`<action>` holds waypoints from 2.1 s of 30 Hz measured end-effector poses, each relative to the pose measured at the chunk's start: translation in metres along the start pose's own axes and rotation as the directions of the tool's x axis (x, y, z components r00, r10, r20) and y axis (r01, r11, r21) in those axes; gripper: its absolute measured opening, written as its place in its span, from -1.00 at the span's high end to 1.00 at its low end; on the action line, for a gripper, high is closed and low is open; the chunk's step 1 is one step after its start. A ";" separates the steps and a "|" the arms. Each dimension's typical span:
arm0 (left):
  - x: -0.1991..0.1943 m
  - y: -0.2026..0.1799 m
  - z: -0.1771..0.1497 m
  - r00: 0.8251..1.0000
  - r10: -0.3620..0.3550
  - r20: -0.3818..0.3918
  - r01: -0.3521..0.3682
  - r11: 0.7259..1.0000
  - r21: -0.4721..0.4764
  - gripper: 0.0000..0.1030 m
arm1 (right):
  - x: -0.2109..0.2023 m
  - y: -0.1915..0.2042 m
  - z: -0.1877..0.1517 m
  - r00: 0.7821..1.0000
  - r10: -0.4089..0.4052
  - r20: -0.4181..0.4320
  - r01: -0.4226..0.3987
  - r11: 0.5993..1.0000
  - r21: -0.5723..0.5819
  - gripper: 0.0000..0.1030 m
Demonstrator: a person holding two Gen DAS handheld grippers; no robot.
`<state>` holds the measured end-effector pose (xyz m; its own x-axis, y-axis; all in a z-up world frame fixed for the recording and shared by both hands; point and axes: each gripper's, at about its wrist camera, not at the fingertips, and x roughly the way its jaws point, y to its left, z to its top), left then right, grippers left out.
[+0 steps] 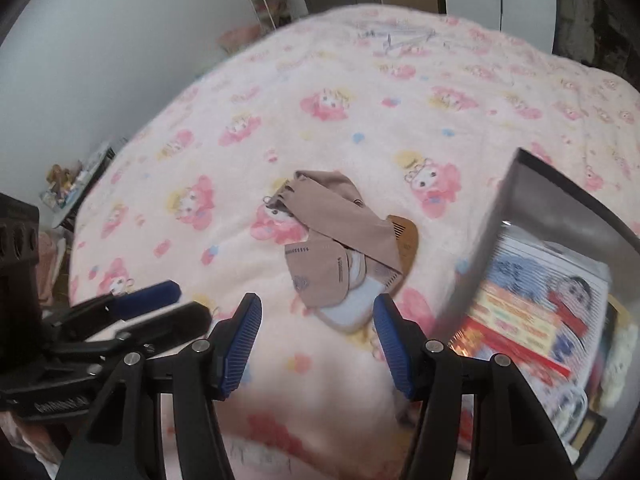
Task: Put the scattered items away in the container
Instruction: 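Move the left gripper from the box to the beige face mask, then grasp the beige face mask with the left gripper and lift it, then carry the mask into the box and open the left gripper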
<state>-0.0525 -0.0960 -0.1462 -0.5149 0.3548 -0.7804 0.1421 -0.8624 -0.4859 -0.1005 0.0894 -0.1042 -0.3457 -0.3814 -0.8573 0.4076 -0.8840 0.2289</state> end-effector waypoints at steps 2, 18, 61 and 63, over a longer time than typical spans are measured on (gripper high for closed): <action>0.021 0.012 0.009 0.999 -0.014 -0.035 0.013 1.000 -0.027 -0.16 | 0.013 -0.002 0.007 0.999 -0.034 -0.010 0.034 0.999 0.013 -0.06; 0.096 0.031 0.023 0.980 -0.099 -0.171 0.087 0.993 -0.076 1.00 | 0.029 -0.023 0.013 0.999 0.001 -0.048 0.001 1.000 0.026 -0.03; -0.070 -0.077 -0.015 0.983 -0.165 0.080 0.150 0.974 0.169 0.89 | -0.052 -0.001 -0.011 0.937 0.345 -0.053 -0.349 0.922 -0.167 0.93; -0.066 -0.115 -0.014 0.978 -0.203 0.057 0.184 0.954 0.237 0.89 | -0.083 -0.025 -0.012 0.952 0.307 0.013 -0.303 0.943 -0.141 0.93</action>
<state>-0.0230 -0.0152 -0.0442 -0.5804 0.5009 -0.6420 -0.1596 -0.8431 -0.5135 -0.0722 0.1468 -0.0442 -0.2144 -0.6380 -0.7396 0.6082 -0.6797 0.4100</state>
